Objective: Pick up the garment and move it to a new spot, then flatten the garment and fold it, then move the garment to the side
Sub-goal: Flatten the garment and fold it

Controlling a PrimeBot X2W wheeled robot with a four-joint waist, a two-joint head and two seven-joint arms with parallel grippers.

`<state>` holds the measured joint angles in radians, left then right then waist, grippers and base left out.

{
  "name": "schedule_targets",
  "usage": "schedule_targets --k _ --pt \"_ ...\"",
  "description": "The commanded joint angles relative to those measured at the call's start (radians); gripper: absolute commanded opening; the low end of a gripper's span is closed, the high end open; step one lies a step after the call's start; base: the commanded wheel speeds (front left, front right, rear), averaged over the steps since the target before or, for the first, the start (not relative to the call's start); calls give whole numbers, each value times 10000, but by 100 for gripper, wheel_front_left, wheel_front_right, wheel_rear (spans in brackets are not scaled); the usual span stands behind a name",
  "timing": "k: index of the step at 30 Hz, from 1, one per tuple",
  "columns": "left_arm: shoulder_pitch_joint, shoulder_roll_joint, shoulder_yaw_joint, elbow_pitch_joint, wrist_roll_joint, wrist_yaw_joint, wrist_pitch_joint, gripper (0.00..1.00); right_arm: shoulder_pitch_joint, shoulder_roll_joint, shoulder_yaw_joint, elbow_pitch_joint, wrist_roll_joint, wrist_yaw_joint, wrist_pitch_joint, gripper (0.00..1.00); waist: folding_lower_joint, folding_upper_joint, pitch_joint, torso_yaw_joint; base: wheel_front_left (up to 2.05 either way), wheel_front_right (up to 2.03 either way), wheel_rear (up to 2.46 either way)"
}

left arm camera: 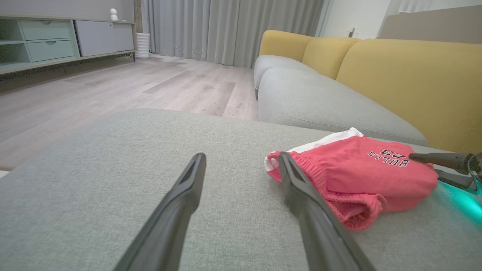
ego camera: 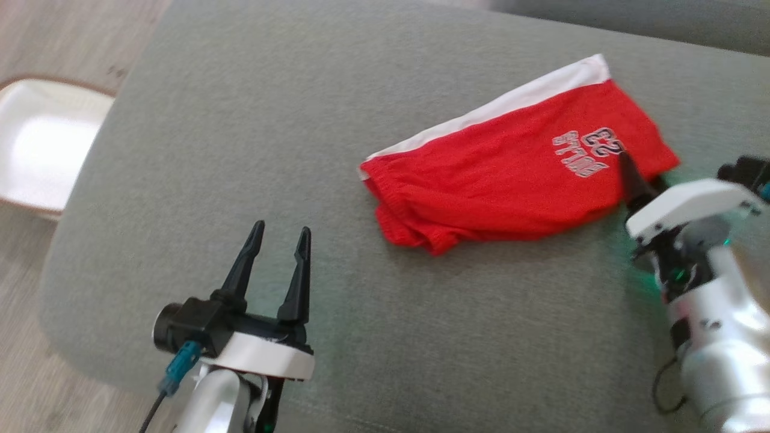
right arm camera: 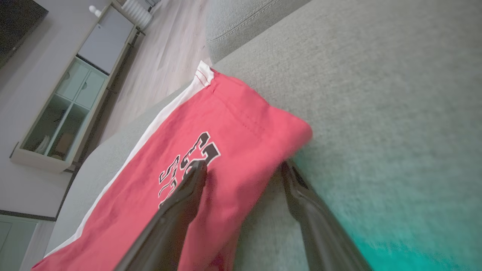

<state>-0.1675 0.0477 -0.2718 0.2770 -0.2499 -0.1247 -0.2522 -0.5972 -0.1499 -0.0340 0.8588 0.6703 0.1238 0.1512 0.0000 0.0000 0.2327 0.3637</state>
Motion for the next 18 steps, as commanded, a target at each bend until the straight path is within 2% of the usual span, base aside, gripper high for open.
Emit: schedule_targets --k 1,12,17,18 --pt "-448 28 193 -354 -122 -40 -95 100 -220 40 216 60 74 69 173 100 0 0 202 292 0 0 0" --pt "-735 27 -590 -318 -869 158 -95 100 -1389 -671 121 1968 -235 69 917 100 0 0 352 1243 0 0 0" --pt "-646 26 -556 -243 -1755 365 -95 100 -1683 -795 346 2508 -491 69 1037 100 0 0 322 1472 0 0 0" --pt "-656 26 -572 -214 -1735 373 -95 100 -1710 -817 407 2577 -536 69 1036 64 0 0 316 1509 0 0 0"
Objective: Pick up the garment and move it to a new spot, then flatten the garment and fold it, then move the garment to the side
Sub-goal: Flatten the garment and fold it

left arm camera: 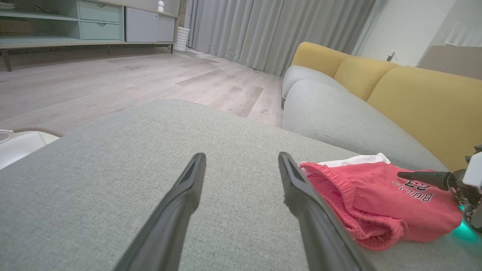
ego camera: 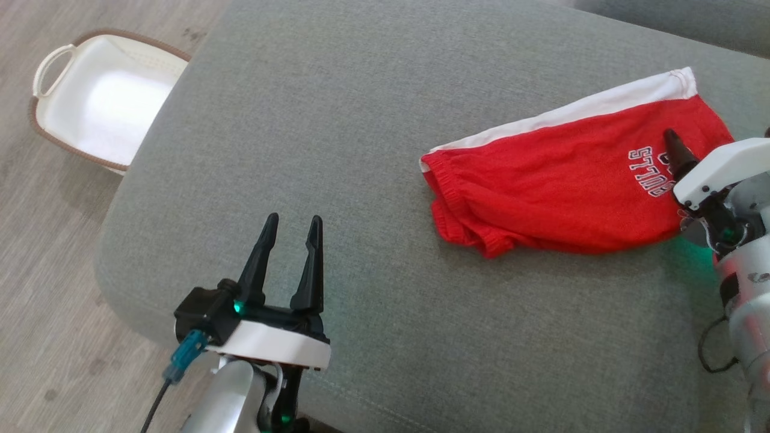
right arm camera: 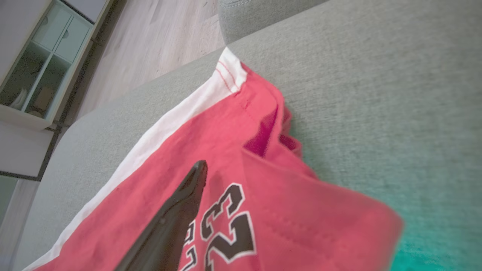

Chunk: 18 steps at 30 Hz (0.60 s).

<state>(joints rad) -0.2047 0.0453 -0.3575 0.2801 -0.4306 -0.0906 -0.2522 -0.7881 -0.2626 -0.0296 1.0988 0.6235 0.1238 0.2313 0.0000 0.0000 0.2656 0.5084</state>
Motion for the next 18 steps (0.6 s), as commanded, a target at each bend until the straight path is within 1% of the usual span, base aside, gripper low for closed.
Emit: schedule_targets --k 1,5,8,13,18 --pt "-289 49 275 -226 68 34 -95 100 168 289 397 244 -92 69 215 0 0 0 -19 88 0 0 0" --pt "-299 49 252 -225 34 58 -95 100 46 167 550 484 -253 69 -8 0 0 0 -37 140 0 0 0" --pt "-267 49 282 -226 36 82 -95 100 40 204 662 552 -246 69 -203 0 0 0 -92 83 0 0 0" --pt "-248 49 321 -196 75 79 -95 100 70 251 618 451 9 69 -743 0 0 0 -224 -102 0 0 0" --pt "-199 49 431 -193 156 79 -95 100 172 241 480 210 441 69 -1487 0 0 0 -453 -490 0 0 0"
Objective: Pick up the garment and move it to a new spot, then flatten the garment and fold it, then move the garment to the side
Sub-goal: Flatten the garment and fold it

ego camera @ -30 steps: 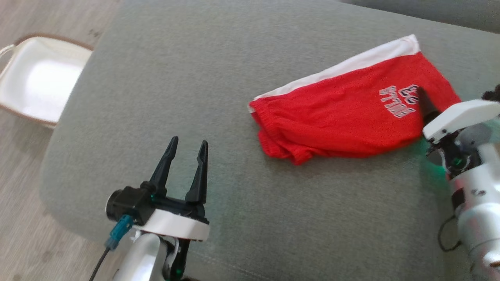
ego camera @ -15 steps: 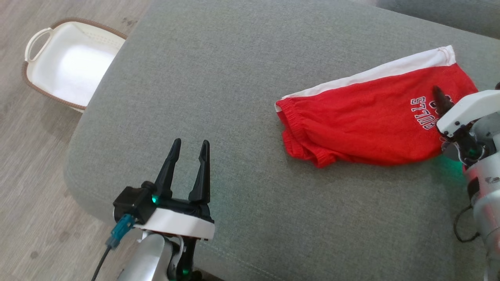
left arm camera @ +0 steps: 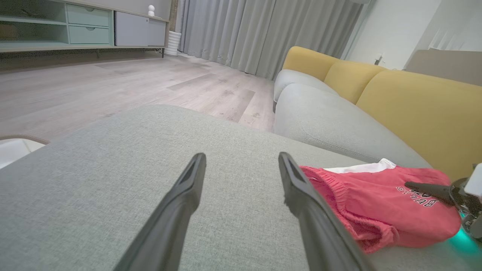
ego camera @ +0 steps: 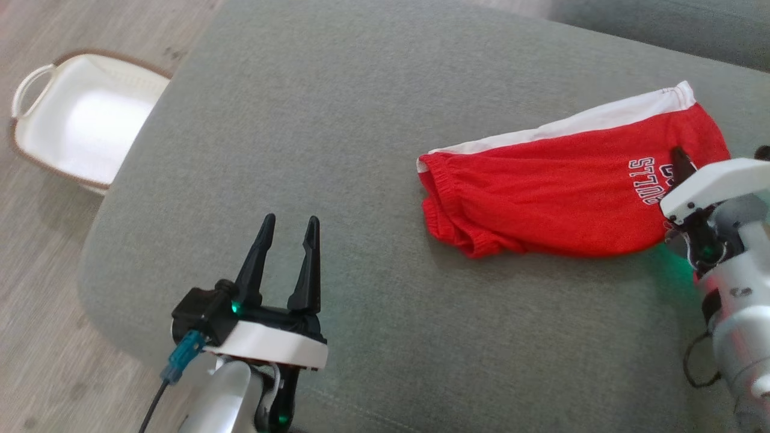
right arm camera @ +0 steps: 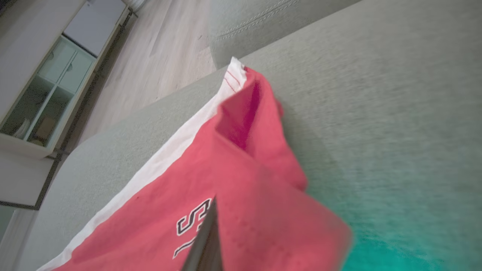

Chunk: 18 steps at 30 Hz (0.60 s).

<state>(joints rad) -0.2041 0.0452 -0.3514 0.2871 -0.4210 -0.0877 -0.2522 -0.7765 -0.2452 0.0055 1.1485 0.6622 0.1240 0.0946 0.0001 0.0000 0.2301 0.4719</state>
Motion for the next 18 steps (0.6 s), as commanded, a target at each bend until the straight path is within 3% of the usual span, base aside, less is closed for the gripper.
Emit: schedule_targets --k 1,18 --pt "-187 51 409 -261 78 49 -95 100 121 59 130 -370 123 67 -299 0 -1 0 -167 -228 0 0 0" --pt "533 51 1118 -88 460 -131 -95 100 2621 100 -535 -1279 640 67 -3158 0 -1 0 -1394 -2266 0 0 0"
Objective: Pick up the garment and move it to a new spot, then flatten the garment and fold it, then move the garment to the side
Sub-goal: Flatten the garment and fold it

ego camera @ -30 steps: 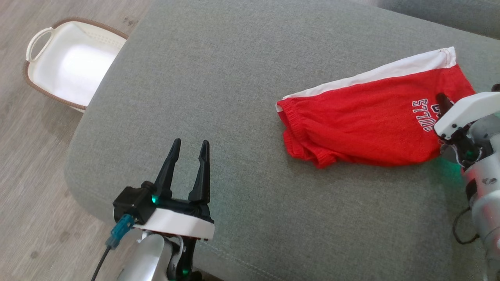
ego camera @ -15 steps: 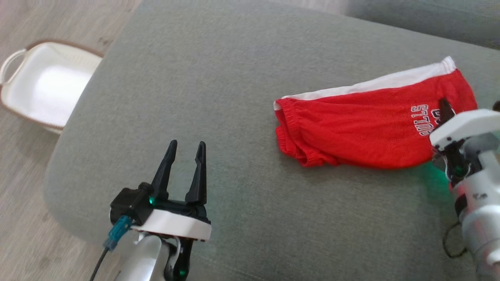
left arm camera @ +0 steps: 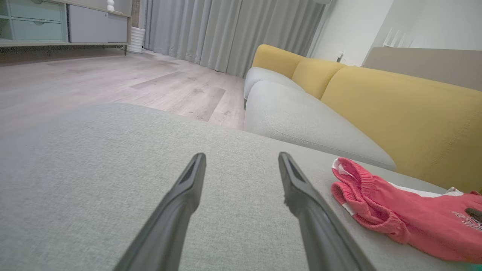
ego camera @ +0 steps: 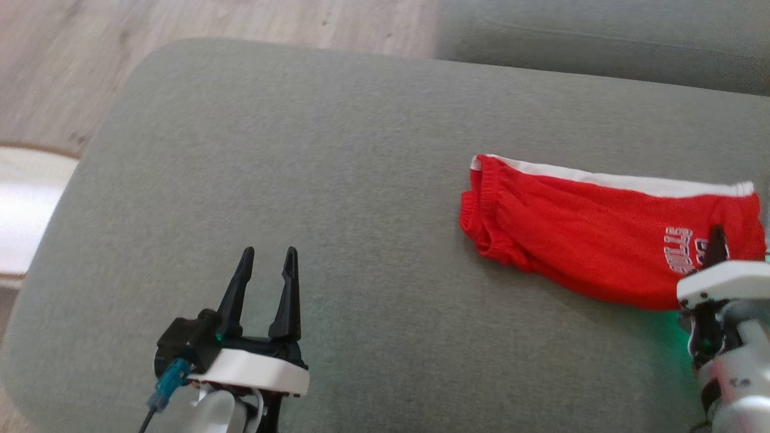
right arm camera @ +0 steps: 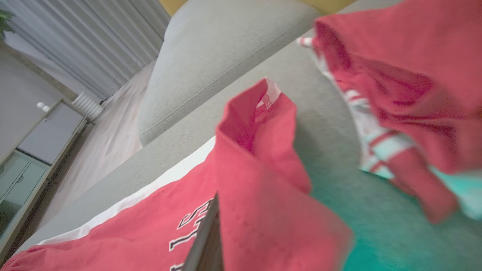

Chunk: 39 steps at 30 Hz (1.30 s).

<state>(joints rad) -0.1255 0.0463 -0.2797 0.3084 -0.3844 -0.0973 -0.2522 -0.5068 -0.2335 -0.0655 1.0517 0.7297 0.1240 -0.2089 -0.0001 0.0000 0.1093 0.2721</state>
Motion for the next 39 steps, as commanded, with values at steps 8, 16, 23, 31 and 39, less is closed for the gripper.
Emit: schedule_targets --k 8,16,23,31,39 --pt "-193 39 416 -282 161 -108 -95 100 377 368 -28 -729 -500 67 -402 0 1 0 -229 -831 0 0 0" --pt "-313 39 342 -141 247 -180 -95 100 74 678 39 -1063 -1309 67 -503 0 1 0 -181 -886 0 0 0" --pt "-276 39 319 -17 323 -220 -95 100 -27 914 -123 -1874 -1925 67 -524 0 1 0 -306 -669 0 0 0" --pt "-221 39 240 6 259 -248 -95 100 190 1602 383 -3036 -2665 67 -527 0 1 0 -314 -102 0 0 0" --pt "-227 39 231 -16 193 -225 -95 100 31 1750 1728 -3139 -2642 67 -528 0 1 0 -107 516 0 0 0"
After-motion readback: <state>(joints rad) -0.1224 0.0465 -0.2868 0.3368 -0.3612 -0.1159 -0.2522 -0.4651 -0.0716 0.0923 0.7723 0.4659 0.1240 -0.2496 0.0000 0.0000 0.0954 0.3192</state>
